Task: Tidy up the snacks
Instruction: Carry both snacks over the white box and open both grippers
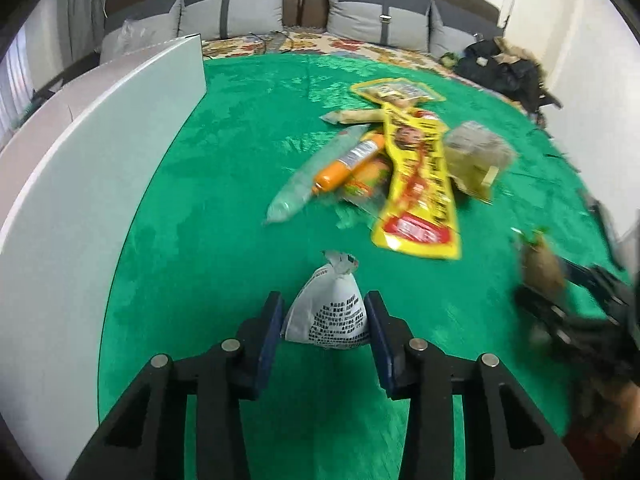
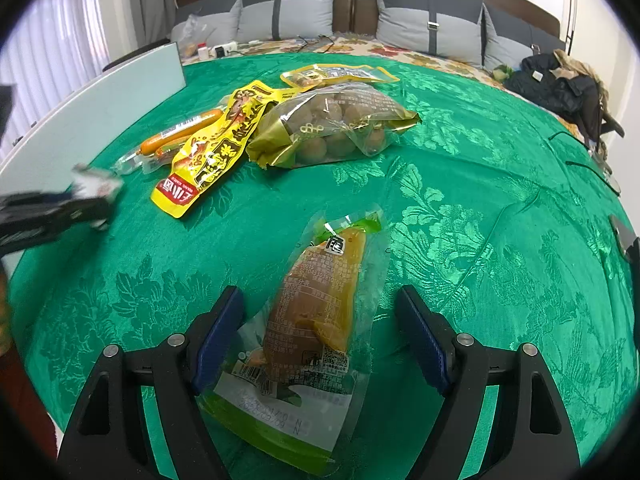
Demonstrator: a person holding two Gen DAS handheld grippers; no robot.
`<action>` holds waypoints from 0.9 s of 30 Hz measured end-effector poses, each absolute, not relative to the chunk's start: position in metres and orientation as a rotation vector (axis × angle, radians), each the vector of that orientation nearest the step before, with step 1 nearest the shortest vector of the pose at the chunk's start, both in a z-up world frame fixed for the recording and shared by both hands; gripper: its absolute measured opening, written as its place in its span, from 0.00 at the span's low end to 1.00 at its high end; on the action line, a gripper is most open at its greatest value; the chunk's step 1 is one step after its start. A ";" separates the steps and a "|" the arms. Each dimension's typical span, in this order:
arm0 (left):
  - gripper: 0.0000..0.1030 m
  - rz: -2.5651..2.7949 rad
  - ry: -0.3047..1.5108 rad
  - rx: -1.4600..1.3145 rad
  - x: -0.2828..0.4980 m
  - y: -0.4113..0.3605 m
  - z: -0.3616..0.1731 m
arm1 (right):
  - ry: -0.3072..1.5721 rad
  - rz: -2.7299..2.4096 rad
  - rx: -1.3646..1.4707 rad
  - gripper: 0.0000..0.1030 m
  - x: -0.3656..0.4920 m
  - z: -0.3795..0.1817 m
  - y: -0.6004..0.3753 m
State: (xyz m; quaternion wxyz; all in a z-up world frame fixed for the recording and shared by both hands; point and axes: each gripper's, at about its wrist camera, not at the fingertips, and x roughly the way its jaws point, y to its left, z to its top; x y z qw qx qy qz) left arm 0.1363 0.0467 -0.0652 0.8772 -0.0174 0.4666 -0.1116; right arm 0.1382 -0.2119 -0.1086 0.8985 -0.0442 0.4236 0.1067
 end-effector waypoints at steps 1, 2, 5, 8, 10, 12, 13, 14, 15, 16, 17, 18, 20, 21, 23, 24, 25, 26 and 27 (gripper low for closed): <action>0.39 -0.246 0.968 -0.041 0.129 0.047 -0.061 | 0.877 0.221 -0.092 0.79 0.138 -0.109 -0.212; 0.39 -0.256 0.964 -0.045 0.122 0.047 -0.057 | 0.878 0.223 -0.091 0.79 0.139 -0.108 -0.212; 0.39 -0.279 0.938 -0.060 0.102 0.048 -0.046 | 0.895 0.245 -0.109 0.83 0.141 -0.108 -0.209; 0.39 -0.293 0.919 -0.081 0.089 0.052 -0.034 | 0.996 0.249 -0.131 0.81 0.152 -0.103 -0.207; 0.39 -0.304 0.903 -0.089 0.083 0.055 -0.024 | 1.063 0.222 -0.117 0.58 0.159 -0.096 -0.207; 0.39 -0.316 0.884 -0.097 0.077 0.060 -0.013 | 1.132 0.215 -0.055 0.55 0.166 -0.088 -0.210; 0.39 -0.320 0.874 -0.102 0.074 0.065 -0.007 | 1.146 0.219 -0.033 0.54 0.167 -0.085 -0.212; 0.39 -0.322 0.865 -0.107 0.074 0.069 -0.001 | 1.156 0.221 -0.020 0.54 0.167 -0.083 -0.213; 0.39 -0.325 0.852 -0.123 0.071 0.075 0.006 | 1.159 0.227 0.000 0.54 0.167 -0.078 -0.213; 0.39 -0.328 0.845 -0.137 0.069 0.080 0.011 | 1.159 0.234 0.017 0.54 0.167 -0.075 -0.215; 0.39 -0.330 0.837 -0.153 0.067 0.085 0.017 | 1.162 0.239 0.040 0.53 0.167 -0.071 -0.216; 0.39 -0.332 0.829 -0.167 0.066 0.090 0.022 | 1.161 0.244 0.076 0.53 0.168 -0.066 -0.217; 0.39 -0.334 0.811 -0.204 0.064 0.104 0.034 | 1.148 0.266 0.147 0.53 0.167 -0.058 -0.220; 0.39 -0.335 0.803 -0.223 0.062 0.111 0.040 | 1.139 0.283 0.196 0.53 0.166 -0.051 -0.219; 0.39 -0.328 0.785 -0.263 0.061 0.131 0.052 | 1.132 0.311 0.251 0.53 0.167 -0.041 -0.215; 0.39 -0.318 0.775 -0.281 0.061 0.142 0.058 | 1.128 0.340 0.279 0.53 0.168 -0.033 -0.207; 0.39 -0.300 0.764 -0.300 0.061 0.157 0.064 | 1.123 0.365 0.291 0.53 0.166 -0.025 -0.199; 0.39 -0.283 0.757 -0.310 0.062 0.168 0.068 | 1.116 0.390 0.297 0.53 0.167 -0.017 -0.188; 0.39 -0.258 0.749 -0.314 0.062 0.181 0.072 | 1.105 0.430 0.301 0.53 0.167 -0.006 -0.173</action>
